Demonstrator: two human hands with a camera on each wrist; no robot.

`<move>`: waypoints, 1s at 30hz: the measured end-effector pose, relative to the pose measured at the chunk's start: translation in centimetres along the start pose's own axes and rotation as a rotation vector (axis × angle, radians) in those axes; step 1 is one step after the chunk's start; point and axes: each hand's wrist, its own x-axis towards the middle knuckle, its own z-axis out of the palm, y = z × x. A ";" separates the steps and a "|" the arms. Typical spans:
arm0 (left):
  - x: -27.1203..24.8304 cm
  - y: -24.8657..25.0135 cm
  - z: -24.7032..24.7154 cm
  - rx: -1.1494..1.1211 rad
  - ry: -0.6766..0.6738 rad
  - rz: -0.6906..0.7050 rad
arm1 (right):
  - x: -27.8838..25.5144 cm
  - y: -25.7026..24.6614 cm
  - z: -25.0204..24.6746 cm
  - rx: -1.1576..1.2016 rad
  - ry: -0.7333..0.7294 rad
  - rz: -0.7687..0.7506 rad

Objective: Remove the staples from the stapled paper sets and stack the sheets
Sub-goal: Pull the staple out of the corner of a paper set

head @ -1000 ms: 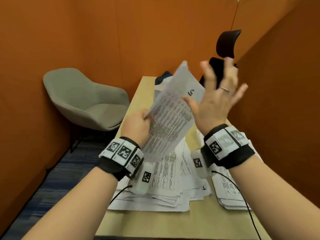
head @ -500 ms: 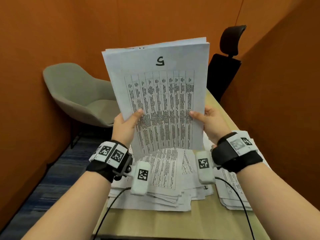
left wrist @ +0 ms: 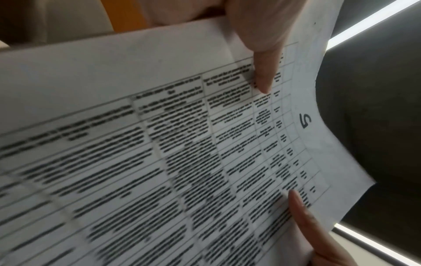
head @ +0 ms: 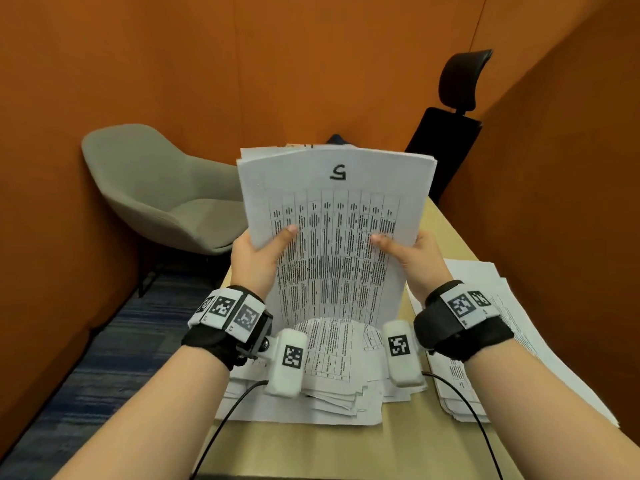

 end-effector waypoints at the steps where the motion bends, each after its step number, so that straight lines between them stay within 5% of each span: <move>1: -0.1 -0.1 0.0 0.002 -0.006 0.000 | -0.2 0.2 -0.1 0.014 0.012 0.000; 22: -0.4 -0.7 0.7 0.123 -0.020 -0.046 | -0.6 -0.6 0.5 -0.142 0.092 0.031; 24: -0.3 -0.4 0.7 0.184 -0.028 -0.054 | -0.2 -1.6 1.0 -0.421 0.287 -0.132; 26: -0.2 0.3 1.2 0.254 -0.030 -0.057 | -0.2 -3.2 2.3 -0.717 0.422 -0.494; 30: -0.4 1.7 2.8 0.516 -0.077 0.015 | -0.4 -5.4 6.2 -1.390 0.080 -1.227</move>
